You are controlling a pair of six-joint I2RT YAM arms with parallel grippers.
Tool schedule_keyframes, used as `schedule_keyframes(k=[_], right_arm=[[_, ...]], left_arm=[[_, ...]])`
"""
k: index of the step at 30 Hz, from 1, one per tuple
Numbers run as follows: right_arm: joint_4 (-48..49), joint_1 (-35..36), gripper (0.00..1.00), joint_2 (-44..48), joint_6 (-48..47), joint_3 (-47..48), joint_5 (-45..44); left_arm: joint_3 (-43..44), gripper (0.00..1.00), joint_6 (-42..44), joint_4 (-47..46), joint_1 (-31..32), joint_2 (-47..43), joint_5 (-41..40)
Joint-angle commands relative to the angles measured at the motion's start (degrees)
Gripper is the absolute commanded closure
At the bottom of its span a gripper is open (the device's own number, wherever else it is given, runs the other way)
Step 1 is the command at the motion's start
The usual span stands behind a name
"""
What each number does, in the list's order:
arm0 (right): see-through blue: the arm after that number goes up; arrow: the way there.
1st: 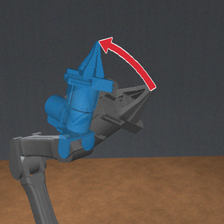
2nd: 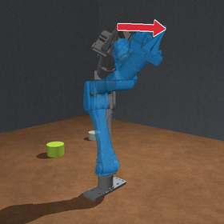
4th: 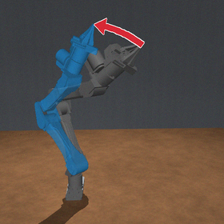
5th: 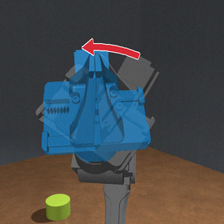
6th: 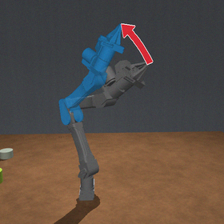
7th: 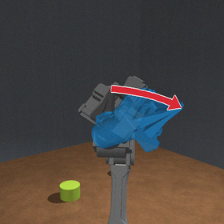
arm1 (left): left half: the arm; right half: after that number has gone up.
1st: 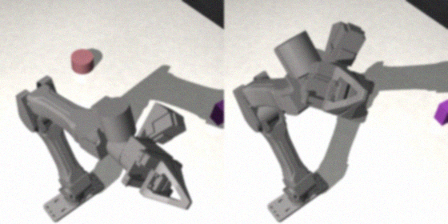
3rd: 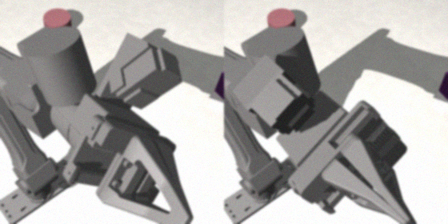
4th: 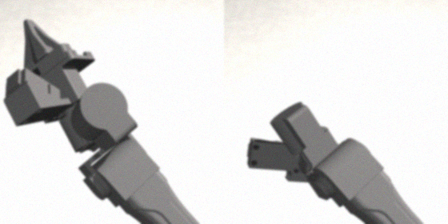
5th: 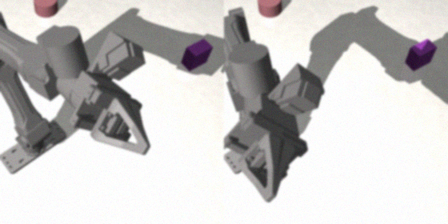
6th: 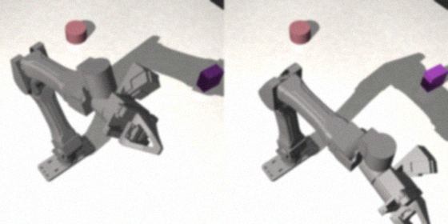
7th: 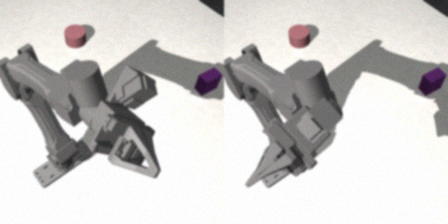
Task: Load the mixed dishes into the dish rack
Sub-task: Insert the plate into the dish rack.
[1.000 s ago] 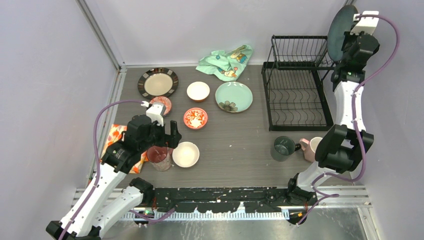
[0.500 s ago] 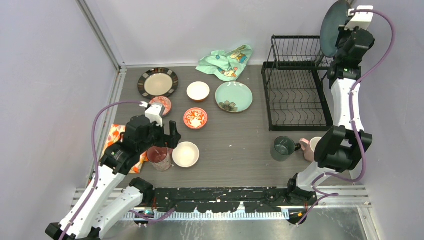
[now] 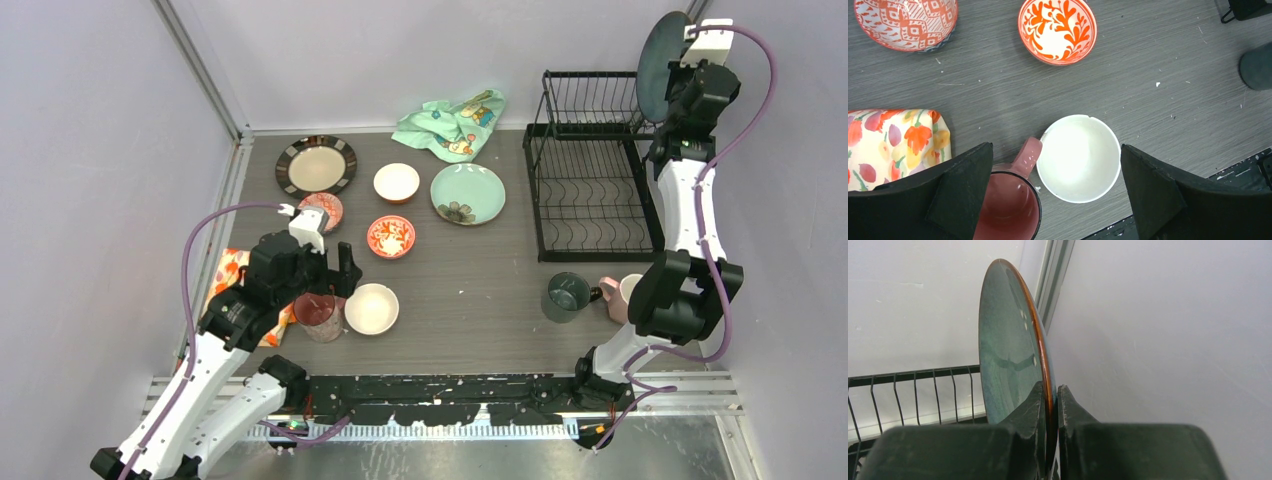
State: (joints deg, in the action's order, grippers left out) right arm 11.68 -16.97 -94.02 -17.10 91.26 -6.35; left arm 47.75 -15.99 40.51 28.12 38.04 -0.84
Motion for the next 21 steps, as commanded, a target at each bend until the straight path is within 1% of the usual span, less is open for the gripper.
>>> schedule_keyframes(k=[1, 4, 8, 21], right_arm=[[14.1, -0.16, 0.99, 2.26, -1.56, 4.45, -0.08], [13.46, -0.16, 0.99, 1.78, -1.32, 5.11, 1.52], [13.62, -0.17, 0.99, 1.69, -0.61, 3.78, 4.52], [16.19, -0.08, 1.0, 1.35, -2.15, -2.1, 2.34]], left_arm=[[-0.02, 0.0, 0.78, -1.96, 0.27, -0.86, 0.58], [-0.11, 0.0, 0.78, -2.08, 0.27, -0.61, 0.62], [-0.02, 0.0, 0.78, -2.08, 0.27, -0.26, 0.58], [-0.02, 0.0, 0.87, -1.99, 0.23, 0.14, 0.58]])
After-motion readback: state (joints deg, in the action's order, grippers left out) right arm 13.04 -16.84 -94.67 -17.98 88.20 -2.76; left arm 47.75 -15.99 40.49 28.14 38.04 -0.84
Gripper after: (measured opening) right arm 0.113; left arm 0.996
